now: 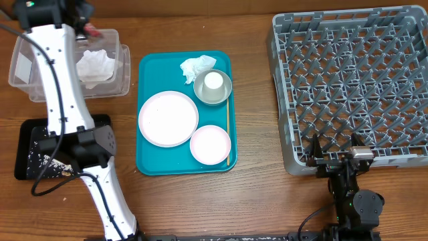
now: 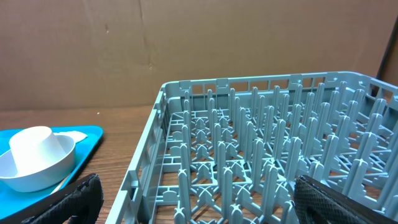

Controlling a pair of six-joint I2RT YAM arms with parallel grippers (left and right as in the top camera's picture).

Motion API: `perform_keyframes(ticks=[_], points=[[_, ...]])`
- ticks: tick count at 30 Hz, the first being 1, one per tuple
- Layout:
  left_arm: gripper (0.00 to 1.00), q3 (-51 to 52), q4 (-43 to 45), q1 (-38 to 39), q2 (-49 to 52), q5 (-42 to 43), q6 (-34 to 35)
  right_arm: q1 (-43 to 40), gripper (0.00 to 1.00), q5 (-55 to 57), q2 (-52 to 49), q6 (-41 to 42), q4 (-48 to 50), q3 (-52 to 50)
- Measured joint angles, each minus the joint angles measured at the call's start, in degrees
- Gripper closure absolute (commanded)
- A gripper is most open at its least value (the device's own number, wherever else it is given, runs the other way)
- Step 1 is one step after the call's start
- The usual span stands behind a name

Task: Sort waste into correct bins and load items into the dishwasher
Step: 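Carry the red wrapper with the left gripper and drop it into the clear bin, then grasp the remaining white napkin on the teal tray with the left gripper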

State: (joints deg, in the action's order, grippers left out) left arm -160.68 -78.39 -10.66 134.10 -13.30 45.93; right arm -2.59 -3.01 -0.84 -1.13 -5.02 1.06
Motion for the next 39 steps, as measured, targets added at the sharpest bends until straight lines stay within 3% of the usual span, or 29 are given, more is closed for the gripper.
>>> perform_keyframes(ticks=[1,4,7,13,18,20,23,33,39], points=[[0.75,0.00,0.74,-0.70,0.37,-0.94,-0.28,0.00,0.00,0.02,0.00,0.02,0.00,0.00],[0.68,0.00,1.81,-2.32,2.25,-2.43,-0.33,0.00,0.00,0.00,0.00,0.00,0.02,0.00],[0.46,0.00,1.73,-3.63,4.55,-2.29,-0.83,0.00,0.00,0.00,0.00,-0.02,0.02,0.00],[0.45,0.02,0.55,-5.25,6.12,3.30,-1.09,0.00,0.00,0.00,0.00,0.02,0.02,0.00],[0.51,0.02,0.76,-4.85,6.12,17.33,-4.15,0.00,0.00,0.00,0.00,-0.02,0.02,0.00],[0.46,0.02,1.77,-4.11,6.12,22.69,-6.43,0.00,0.00,0.00,0.00,0.02,0.04,0.00],[0.30,0.02,2.62,-1.46,6.12,28.65,-10.97,0.00,0.00,0.00,0.00,-0.02,0.04,0.00],[0.25,0.20,2.34,15.21,7.56,26.67,-15.52,0.00,0.00,0.00,0.00,0.00,0.02,0.00],[0.23,0.31,2.64,19.67,14.88,24.59,-16.15,0.00,0.00,0.00,0.00,0.00,0.02,0.00]])
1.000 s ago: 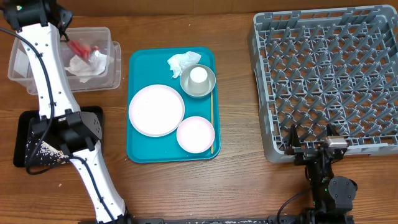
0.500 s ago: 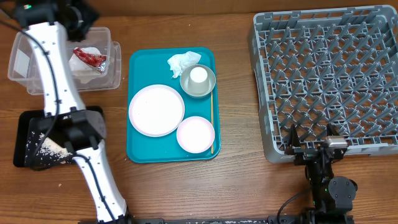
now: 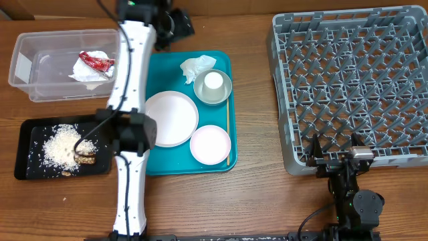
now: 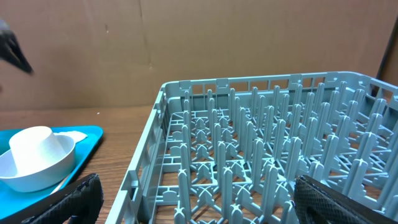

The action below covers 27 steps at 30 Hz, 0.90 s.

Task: Sort waste into correct bins and load items into the dishwasher
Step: 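Grasp the remaining white napkin on the teal tray with the left gripper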

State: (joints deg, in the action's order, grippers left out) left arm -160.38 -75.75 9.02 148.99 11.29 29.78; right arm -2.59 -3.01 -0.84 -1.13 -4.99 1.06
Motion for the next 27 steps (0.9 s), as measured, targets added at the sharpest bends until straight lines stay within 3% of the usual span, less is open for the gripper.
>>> perform_keyframes(ticks=[7,11,13,15,19,27], points=[[0.21,1.27,-0.13,1.53,8.02,-1.73,-0.02,0.00,0.00,0.00,0.00,0.00,-0.02,0.00],[0.25,1.36,-0.63,1.88,10.05,-2.12,-0.02,0.00,0.00,-0.02,0.00,0.00,0.00,0.00],[0.33,1.36,-0.96,1.90,10.69,-2.14,-0.07,0.00,0.00,0.00,0.00,0.00,0.00,0.00],[0.49,1.36,-1.18,1.88,11.45,-2.29,-0.22,0.00,0.00,0.00,0.00,-0.02,0.00,0.00],[0.96,1.36,-1.18,1.88,11.58,-2.80,-0.48,0.00,0.00,0.00,0.00,0.00,-0.02,0.00],[0.96,-0.20,-2.91,1.53,11.78,-3.06,-0.33,0.00,0.00,0.00,0.00,0.02,0.00,0.00]])
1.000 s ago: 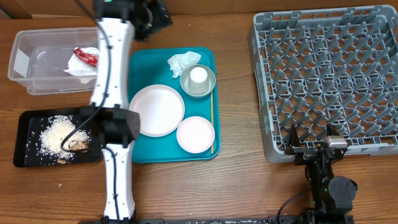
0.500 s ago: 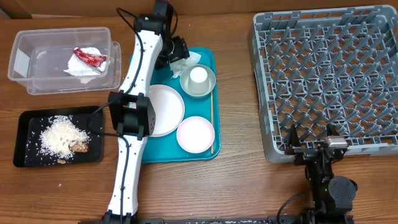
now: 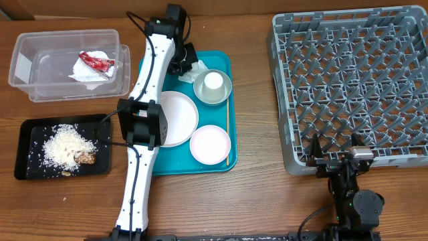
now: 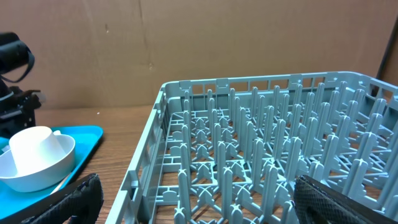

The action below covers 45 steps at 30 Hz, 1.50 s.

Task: Sort waste into correct bins and load items into the dishwasher
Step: 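Grasp the remaining white napkin on the teal tray with the left gripper, then drop the napkin into the clear bin and park the left arm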

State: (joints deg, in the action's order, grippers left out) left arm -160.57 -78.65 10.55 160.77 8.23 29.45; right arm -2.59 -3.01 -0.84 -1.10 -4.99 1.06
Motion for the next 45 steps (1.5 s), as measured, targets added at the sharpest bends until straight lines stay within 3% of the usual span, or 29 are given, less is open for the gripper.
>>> perform_keyframes(ticks=[5,10,15,21,22,23,24,25,33,40,45], points=[[0.96,-4.22,-1.66,-1.84,-2.60,-0.81,0.37,0.00,0.00,0.00,0.00,-0.02,0.00,0.00],[0.96,-6.93,-2.62,-6.71,-12.07,-8.85,0.39,0.00,0.00,0.00,0.00,0.00,-0.02,0.00],[0.96,-9.16,-3.48,-14.36,-20.04,-18.60,0.94,0.00,0.00,-0.02,0.00,-0.02,0.00,0.00],[0.89,-6.14,-2.34,-24.11,-19.80,-22.88,4.92,0.00,0.00,-0.02,0.00,-0.02,0.00,0.00],[0.79,-4.83,-1.51,-25.33,-19.37,-23.10,5.35,0.00,0.00,0.00,0.00,-0.02,0.02,0.00],[0.64,-3.52,-0.74,-26.40,-18.88,-23.19,5.62,0.00,0.00,0.00,0.00,0.00,-0.02,0.00],[0.26,-1.92,0.13,-27.23,-18.43,-23.32,6.01,0.00,0.00,0.00,0.00,0.00,0.00,0.00],[0.00,0.09,1.18,-28.11,-17.92,-23.45,6.58,0.00,0.00,0.00,0.00,-0.02,-0.02,0.00],[0.00,7.56,2.05,-30.62,-16.33,-19.91,7.69,0.00,0.00,0.00,0.00,-0.02,0.00,0.00],[0.00,6.23,-0.37,-31.71,-17.44,-7.89,7.91,0.00,0.00,0.00,0.00,0.00,0.00,0.00],[0.00,5.20,-1.27,-31.80,-24.59,-2.45,7.93,0.00,0.00,0.00,0.00,0.00,0.00,0.00]])
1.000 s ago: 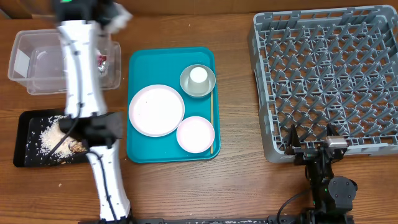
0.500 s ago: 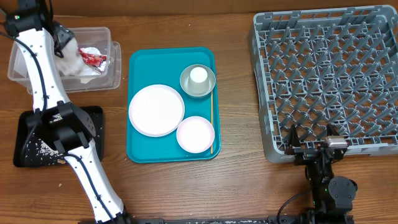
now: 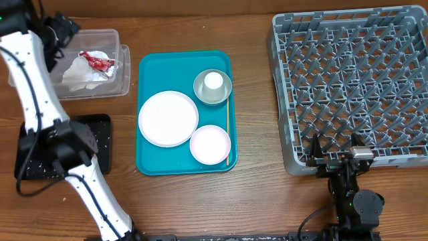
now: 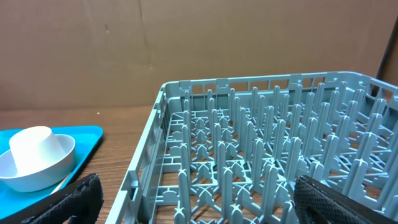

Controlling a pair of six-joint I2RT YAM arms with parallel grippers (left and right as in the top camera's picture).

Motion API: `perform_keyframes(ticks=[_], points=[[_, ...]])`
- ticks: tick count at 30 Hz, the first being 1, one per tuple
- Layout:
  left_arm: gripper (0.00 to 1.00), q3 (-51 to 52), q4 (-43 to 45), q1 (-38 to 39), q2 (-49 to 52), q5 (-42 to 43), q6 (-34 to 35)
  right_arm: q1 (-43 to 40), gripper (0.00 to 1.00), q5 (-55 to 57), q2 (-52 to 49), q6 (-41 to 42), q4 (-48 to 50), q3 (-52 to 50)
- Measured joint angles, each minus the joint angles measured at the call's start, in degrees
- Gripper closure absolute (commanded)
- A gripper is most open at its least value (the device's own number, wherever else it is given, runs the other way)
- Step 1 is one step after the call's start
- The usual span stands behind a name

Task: Sort waste into correct bins and load items into the dishwasher
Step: 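Drop the napkin into the clear bin and park the left arm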

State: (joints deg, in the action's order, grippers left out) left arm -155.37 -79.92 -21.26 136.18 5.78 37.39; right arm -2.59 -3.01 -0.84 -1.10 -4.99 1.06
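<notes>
My left gripper [image 3: 59, 27] hovers over the back left of the clear bin [image 3: 124, 67]; whether it is open or shut does not show. Crumpled white tissue [image 3: 77, 72] and a red wrapper [image 3: 98, 61] lie in the bin. On the teal tray [image 3: 148, 67] sit a large white plate [image 3: 168, 118], a small plate [image 3: 210, 144], a metal bowl [image 3: 198, 89] holding a white cup [image 3: 213, 80], and a thin wooden stick [image 3: 227, 130]. At the front edge of the grey dish rack [image 3: 277, 100], my right gripper [image 3: 333, 144] stands open and empty.
A black tray [image 3: 101, 140] with food scraps lies at the front left, mostly hidden behind my left arm [image 3: 37, 87]. In the right wrist view the dish rack [image 4: 155, 118] fills the frame ahead of my right gripper [image 4: 208, 205], with the bowl [image 4: 37, 168] at left.
My left gripper was at the crumpled tissue on the tray's far end and is now over the clear bin. The tissue is gone from the tray, and more white tissue lies in the bin. The right arm is unmoved.
First my left gripper was over the clear bin with a tissue lying on the tray. Then it was by the tray's far left corner, with a red wrapper in the bin. Then it was at the tissue. Now it is back over the bin and the tray holds no tissue.
</notes>
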Motion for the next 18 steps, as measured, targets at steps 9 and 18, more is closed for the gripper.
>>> perform_keyframes(ticks=[9,18], points=[[0.00,-3.45,-6.14,-0.17,-17.33,-9.20,-0.02,0.00,0.00,0.00,0.00,-0.04,-0.02,0.00],[0.00,-2.49,-14.29,-0.17,-15.89,-17.94,-0.04,0.00,0.00,-0.02,0.00,0.00,0.00,0.00]])
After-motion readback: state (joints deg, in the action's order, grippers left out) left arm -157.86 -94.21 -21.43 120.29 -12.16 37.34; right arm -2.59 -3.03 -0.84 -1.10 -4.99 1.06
